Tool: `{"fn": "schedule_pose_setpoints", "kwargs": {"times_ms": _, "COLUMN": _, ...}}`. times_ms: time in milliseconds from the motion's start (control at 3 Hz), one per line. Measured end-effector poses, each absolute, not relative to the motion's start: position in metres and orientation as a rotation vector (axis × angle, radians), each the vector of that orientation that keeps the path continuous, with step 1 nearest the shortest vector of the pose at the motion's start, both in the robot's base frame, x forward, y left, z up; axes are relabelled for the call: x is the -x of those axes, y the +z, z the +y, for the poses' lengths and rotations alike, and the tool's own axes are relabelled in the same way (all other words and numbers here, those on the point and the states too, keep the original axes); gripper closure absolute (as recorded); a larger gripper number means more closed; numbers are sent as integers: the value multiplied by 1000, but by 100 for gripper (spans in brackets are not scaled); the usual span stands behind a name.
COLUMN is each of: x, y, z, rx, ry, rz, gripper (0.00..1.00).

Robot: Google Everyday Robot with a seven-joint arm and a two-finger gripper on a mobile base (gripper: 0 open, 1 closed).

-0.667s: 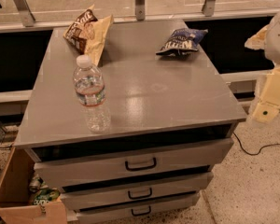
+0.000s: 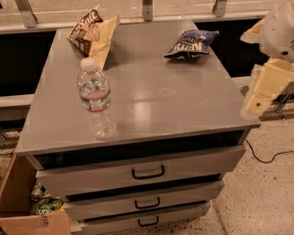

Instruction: Move brown chip bag near water bottle

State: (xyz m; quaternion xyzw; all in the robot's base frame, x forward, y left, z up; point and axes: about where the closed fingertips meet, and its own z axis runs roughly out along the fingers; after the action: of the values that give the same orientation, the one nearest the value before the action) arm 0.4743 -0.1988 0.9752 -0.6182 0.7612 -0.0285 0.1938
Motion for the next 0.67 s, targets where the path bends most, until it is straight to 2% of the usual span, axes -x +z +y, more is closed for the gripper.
{"fn": "schedule_pose_setpoints", "kwargs": {"times_ms": 333, "x": -544, "y": 973, "z": -168, "rx": 1748, "ry": -23, "rz": 1981, "gripper": 0}}
{"fn": "schedule_pose_setpoints", "kwargs": {"times_ms": 667, "x": -642, "y": 973, "z": -113, "rx": 1781, "ry": 37, "rz": 1751, "gripper": 0}}
